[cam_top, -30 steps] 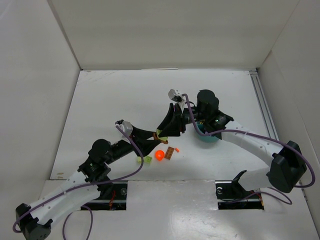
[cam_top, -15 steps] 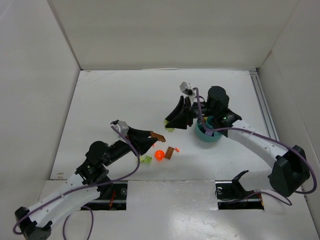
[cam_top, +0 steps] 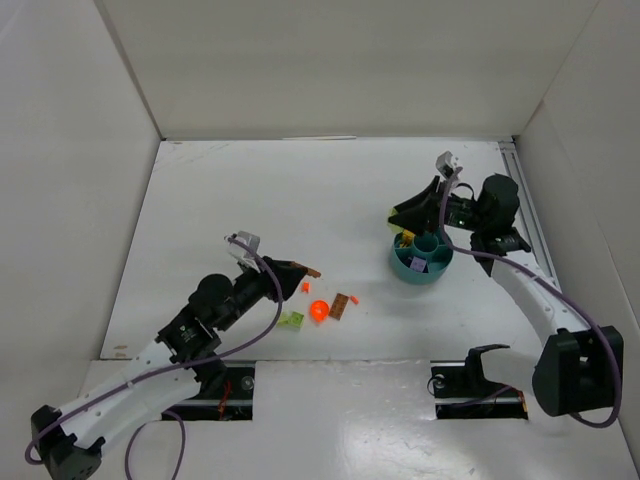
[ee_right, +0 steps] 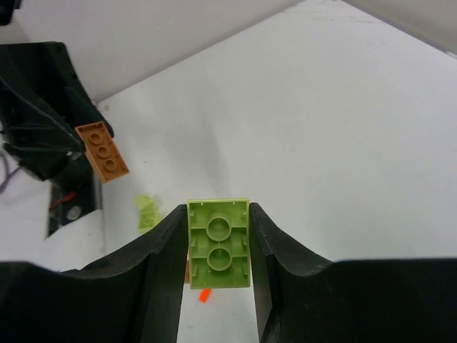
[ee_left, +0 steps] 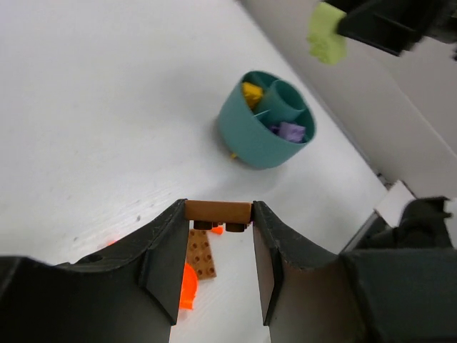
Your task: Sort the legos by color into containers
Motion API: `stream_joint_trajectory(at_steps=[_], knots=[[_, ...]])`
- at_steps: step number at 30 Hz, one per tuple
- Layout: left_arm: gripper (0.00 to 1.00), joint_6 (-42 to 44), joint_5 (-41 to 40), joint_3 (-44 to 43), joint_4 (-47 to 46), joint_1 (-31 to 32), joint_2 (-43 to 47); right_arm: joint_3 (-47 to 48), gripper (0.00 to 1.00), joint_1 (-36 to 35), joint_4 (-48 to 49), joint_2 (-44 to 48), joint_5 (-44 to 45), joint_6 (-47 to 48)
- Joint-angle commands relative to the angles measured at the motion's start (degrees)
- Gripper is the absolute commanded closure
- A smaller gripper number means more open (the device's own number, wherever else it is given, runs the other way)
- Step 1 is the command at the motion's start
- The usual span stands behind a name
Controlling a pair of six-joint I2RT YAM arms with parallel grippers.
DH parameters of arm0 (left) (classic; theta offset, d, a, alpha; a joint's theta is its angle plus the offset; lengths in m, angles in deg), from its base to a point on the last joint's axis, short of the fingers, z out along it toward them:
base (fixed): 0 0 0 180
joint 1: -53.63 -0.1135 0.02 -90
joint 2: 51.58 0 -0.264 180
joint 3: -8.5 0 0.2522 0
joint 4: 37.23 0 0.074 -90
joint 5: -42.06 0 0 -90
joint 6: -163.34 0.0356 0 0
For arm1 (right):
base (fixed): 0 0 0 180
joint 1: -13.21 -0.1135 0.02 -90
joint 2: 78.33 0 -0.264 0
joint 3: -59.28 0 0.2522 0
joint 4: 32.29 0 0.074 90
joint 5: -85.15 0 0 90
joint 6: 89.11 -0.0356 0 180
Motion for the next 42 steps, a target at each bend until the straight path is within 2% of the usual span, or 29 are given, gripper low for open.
stream_joint_trajectory(at_steps=[1, 4, 7, 10, 15, 18, 25, 32, 38, 42], knots=[[0.88, -6.74, -11.61, -5.36, 7.64, 0.06, -3.92, -2.72, 0.93, 3.99, 1.14, 0.53, 0.4, 5.13], [0.88, -9.64, -16.7, -9.4, 13.18, 0.06, -9.19, -5.36, 0.93, 8.3, 0.61, 2.64, 5.74, 7.42], [0.91, -9.66, -17.95, -11.6, 14.86, 0.06, -12.8, -7.82, 0.93, 11.55, -0.89, 5.1, 12.68, 8.65], [0.91, -9.66, -17.96, -11.61, 13.64, 0.06, -13.33, -9.66, 0.93, 12.79, -3.17, 8.51, 19.2, 11.11], [0.91, -9.66, -17.96, -11.0, 13.02, 0.06, -12.1, -10.99, 0.92, 13.32, -6.69, 13.18, 35.88, 12.26], [0.9, -9.66, -17.96, -11.0, 13.72, 0.06, -11.4, -12.22, 0.91, 13.32, -6.69, 13.72, 40.47, 11.48], [0.9, -11.06, -18.57, -11.0, 14.34, 0.06, -10.87, -13.45, 0.91, 13.32, -6.69, 12.49, 46.11, 10.24], [0.9, -12.11, -18.57, -11.0, 14.34, 0.06, -12.63, -15.99, 0.89, 13.32, -5.02, 10.29, 44.8, 9.62], [0.9, -12.12, -18.57, -11.0, 13.81, 0.06, -13.24, -16.0, 0.89, 9.63, -3.52, 5.9, 46.11, 8.49], [0.9, -12.12, -18.57, -11.0, 14.34, 0.06, -13.24, -16.52, 0.89, 9.63, -3.52, 5.89, 46.64, 7.95]])
